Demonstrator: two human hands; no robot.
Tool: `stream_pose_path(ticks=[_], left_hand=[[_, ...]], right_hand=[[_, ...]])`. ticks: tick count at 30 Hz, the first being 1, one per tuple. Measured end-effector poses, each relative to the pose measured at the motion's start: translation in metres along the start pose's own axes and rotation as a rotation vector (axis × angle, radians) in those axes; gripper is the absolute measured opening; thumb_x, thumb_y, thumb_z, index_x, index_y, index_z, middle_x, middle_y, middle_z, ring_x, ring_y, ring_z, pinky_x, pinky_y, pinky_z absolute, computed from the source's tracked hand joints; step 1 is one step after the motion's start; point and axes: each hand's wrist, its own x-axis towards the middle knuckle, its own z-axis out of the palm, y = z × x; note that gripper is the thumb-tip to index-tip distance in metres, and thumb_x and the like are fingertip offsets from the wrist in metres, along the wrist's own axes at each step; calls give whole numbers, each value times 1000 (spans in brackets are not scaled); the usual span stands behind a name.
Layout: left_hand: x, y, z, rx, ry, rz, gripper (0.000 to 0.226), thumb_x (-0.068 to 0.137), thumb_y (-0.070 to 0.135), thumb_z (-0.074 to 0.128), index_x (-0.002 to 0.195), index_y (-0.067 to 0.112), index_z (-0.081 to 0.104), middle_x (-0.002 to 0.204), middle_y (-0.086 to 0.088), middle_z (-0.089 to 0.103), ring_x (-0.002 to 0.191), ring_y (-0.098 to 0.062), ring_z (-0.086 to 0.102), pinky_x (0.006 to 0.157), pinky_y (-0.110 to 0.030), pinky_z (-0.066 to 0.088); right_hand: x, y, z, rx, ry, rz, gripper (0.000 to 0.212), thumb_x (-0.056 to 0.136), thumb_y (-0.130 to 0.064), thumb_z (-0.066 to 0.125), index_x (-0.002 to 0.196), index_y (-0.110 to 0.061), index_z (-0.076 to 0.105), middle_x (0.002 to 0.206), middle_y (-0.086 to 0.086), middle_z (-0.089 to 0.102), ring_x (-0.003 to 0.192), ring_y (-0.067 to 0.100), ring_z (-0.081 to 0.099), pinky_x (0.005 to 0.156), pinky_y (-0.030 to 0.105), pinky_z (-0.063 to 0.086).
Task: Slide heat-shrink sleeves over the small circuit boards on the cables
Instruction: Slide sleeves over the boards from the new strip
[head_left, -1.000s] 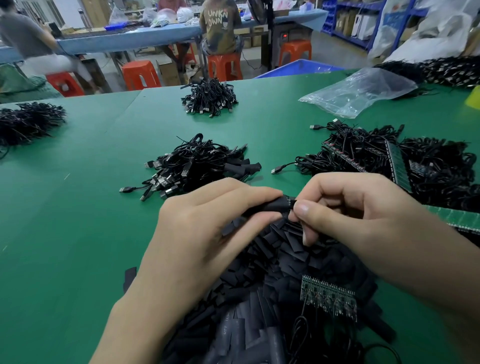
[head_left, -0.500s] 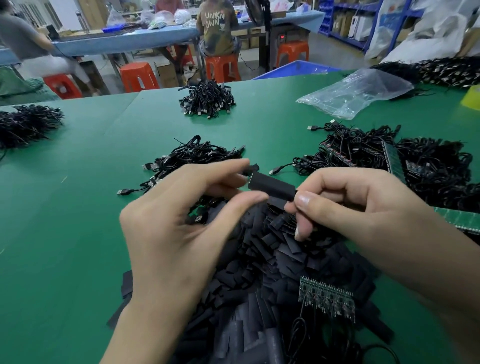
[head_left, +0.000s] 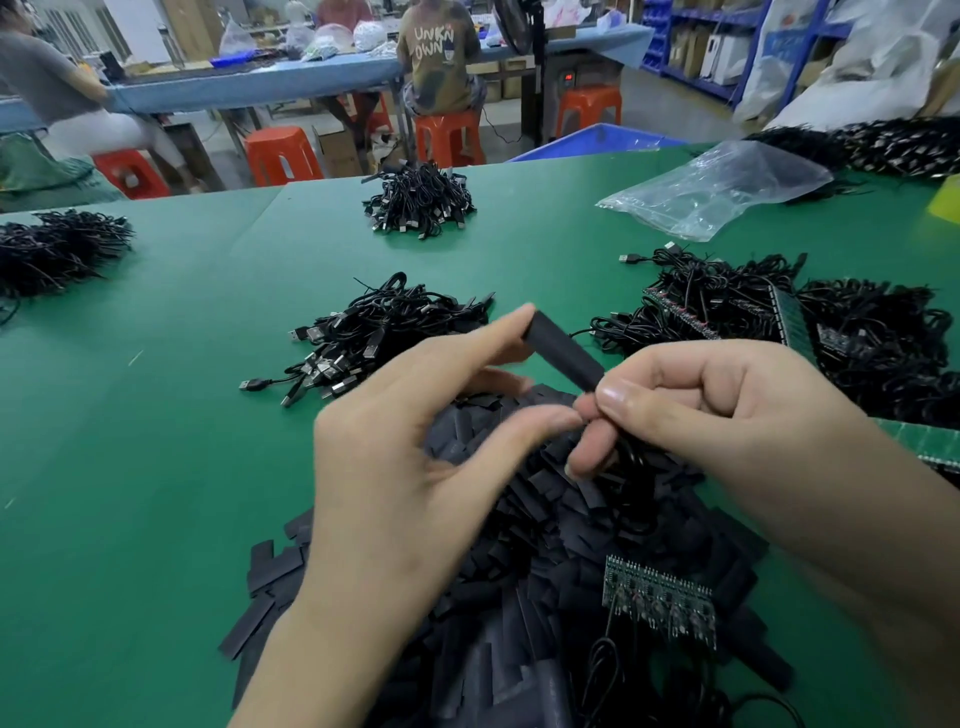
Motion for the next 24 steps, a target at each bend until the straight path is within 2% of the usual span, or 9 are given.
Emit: stream_pose_path(ticks=[2,4,7,11,13,15,17,21,24], left_hand=[[-2,6,9,-232,-78,-183,73,80,42,80,145,24,55,120,15,72,105,-7,72,94,-19,53],[-6,10,15,-467,-251,-369,74,81,45,71,149,25,49,123,16,72,113,-4,69,98,-20,51],[-12,7,24,-457,-506,-357,30,93,35,67,122,28,67,106,17,74,100,4,65,90,-13,47],[-13,12,27,-508,-509,-382,6,91,22,75,87,23,70,75,7,65,71,-2,56,71,-15,44],[-14,14,27,-541,-517,-409,15,93,24,74,88,11,71,79,-13,68,75,-14,58,68,-35,49],[-14,17,26,-582,-523,-448,22,93,25,71,95,2,69,92,-30,69,77,-37,62,78,-60,49],[-12,14,24,-478,-476,-437,20,95,25,71,95,5,68,91,-25,71,80,-44,65,80,-58,51],[-2,-12,10,-20,-347,-317,15,92,35,67,85,22,66,72,0,64,61,-6,53,61,-24,45],[18,-36,5,294,-278,-269,13,92,38,65,85,27,68,68,12,65,63,-6,60,62,-28,48]], right_hand=[[0,0,3,108,57,-12,20,80,-32,65,81,-17,79,76,8,78,70,17,76,64,17,56],[1,2,5,202,131,-12,21,78,-30,66,82,-13,78,75,11,78,65,20,75,57,21,58],[1,2,5,229,214,-65,19,80,-30,67,82,-14,78,81,10,79,68,26,76,59,25,60],[1,2,4,61,300,-179,12,88,-23,72,79,-19,79,83,0,80,78,19,77,68,19,59],[1,3,2,-85,348,-227,14,93,-26,72,82,-24,80,84,-6,79,80,12,76,74,25,61],[1,4,-1,-206,375,-220,14,94,-37,70,86,-30,79,85,-11,78,81,10,74,76,38,62],[1,5,-7,-320,391,-187,14,93,-46,68,90,-36,77,87,-19,76,83,3,71,76,36,57],[0,-1,-22,-355,492,-190,11,85,-42,69,88,-33,75,85,-19,75,83,2,70,82,38,57],[-4,-6,-28,-372,488,-210,13,84,-42,71,78,-31,74,78,-16,74,70,2,66,72,34,55]])
